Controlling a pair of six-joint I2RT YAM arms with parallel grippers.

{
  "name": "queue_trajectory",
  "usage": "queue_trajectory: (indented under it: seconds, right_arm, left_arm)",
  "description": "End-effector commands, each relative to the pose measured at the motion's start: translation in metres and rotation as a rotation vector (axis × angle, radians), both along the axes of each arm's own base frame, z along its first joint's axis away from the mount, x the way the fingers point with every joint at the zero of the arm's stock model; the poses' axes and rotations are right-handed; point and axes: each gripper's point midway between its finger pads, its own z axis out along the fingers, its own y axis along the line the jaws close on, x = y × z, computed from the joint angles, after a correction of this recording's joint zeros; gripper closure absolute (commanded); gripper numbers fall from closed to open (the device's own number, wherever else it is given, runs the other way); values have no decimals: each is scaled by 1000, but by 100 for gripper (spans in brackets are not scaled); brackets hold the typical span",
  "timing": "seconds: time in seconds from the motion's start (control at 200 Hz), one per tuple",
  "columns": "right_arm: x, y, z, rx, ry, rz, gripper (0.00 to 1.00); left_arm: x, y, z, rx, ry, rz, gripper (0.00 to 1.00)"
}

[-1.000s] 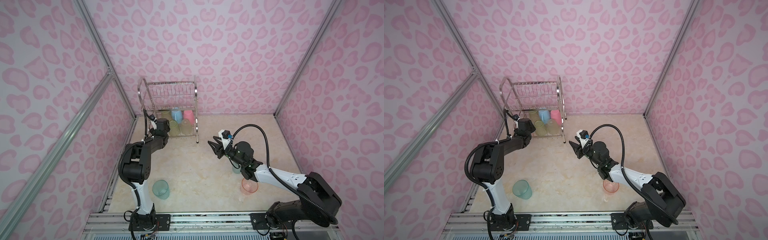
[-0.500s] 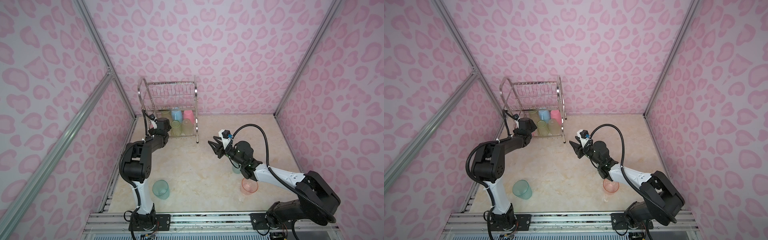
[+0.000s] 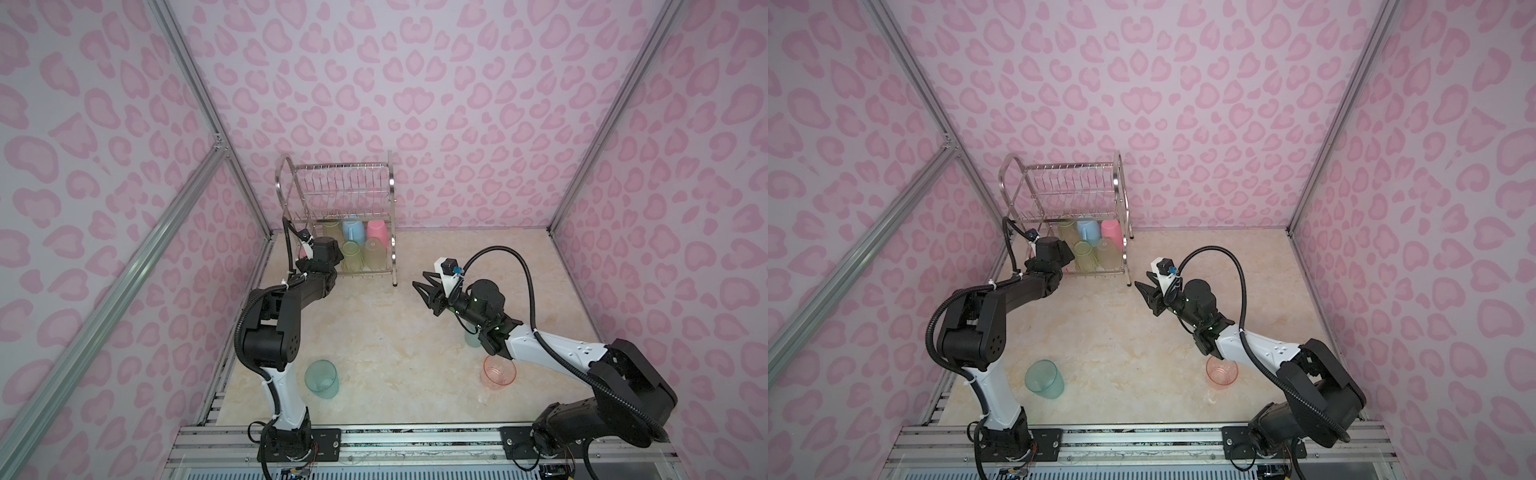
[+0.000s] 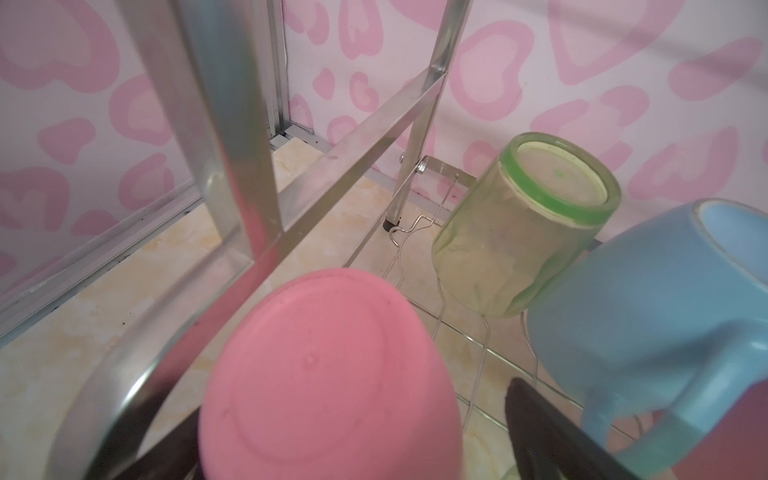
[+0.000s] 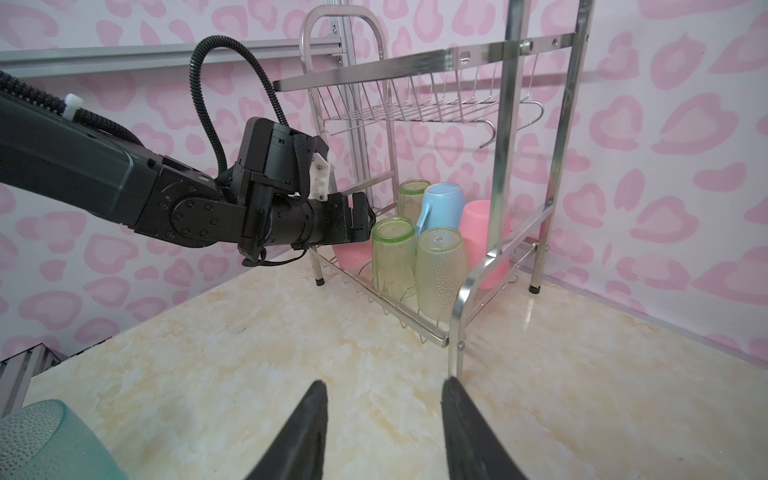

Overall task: Load the cups into the dish rack
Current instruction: 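Lower the pink cup upside down into the rack beside the green glass cup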

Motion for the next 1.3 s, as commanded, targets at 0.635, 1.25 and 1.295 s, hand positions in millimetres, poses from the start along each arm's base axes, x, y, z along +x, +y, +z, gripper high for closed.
queue_trajectory:
  seconds: [0.635, 1.25, 1.295]
  right_arm:
    - [-5, 5, 2, 15, 10, 38, 54]
    - [-4, 5, -2, 9, 24, 37, 54]
    - [-3, 5, -2, 9, 25, 36, 54]
  left_arm:
    - [3, -17, 38, -15, -82, -93, 7]
    - [17, -27, 32, -18, -73, -142, 15]
    - [17, -26, 32, -17, -73, -138, 15]
